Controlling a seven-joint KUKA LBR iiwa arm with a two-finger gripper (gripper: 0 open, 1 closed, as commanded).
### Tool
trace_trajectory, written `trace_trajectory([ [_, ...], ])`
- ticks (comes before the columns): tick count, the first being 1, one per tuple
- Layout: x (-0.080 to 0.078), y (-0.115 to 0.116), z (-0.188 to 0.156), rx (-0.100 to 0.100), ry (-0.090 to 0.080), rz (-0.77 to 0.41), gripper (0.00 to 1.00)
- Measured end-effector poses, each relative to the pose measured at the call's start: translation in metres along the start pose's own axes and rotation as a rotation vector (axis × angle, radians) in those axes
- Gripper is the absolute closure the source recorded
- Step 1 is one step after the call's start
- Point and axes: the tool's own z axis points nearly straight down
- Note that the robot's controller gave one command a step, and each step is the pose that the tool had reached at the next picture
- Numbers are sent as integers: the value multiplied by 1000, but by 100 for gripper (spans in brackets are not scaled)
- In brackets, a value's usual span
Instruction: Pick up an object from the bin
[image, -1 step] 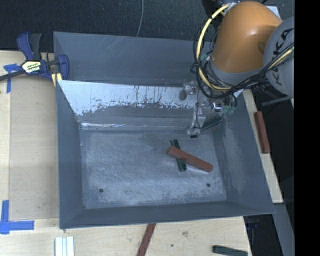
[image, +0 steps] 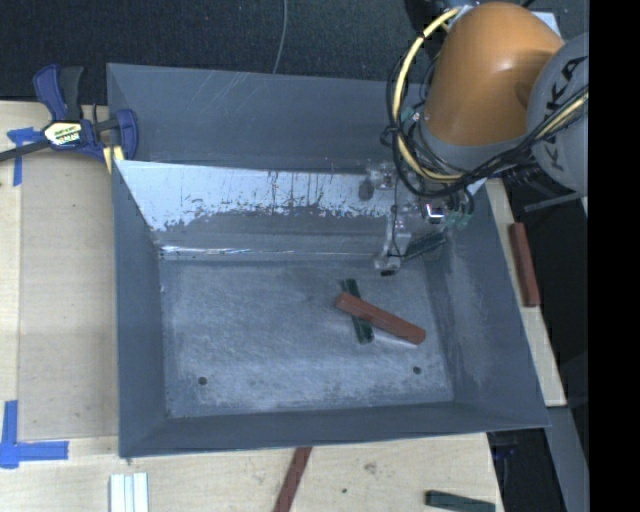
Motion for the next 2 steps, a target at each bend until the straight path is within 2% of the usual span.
trace_trajectory([
  [1, 0, -14, 60, 0, -5, -10, 0],
  [2, 6, -57, 125, 0, -1, 113, 0],
])
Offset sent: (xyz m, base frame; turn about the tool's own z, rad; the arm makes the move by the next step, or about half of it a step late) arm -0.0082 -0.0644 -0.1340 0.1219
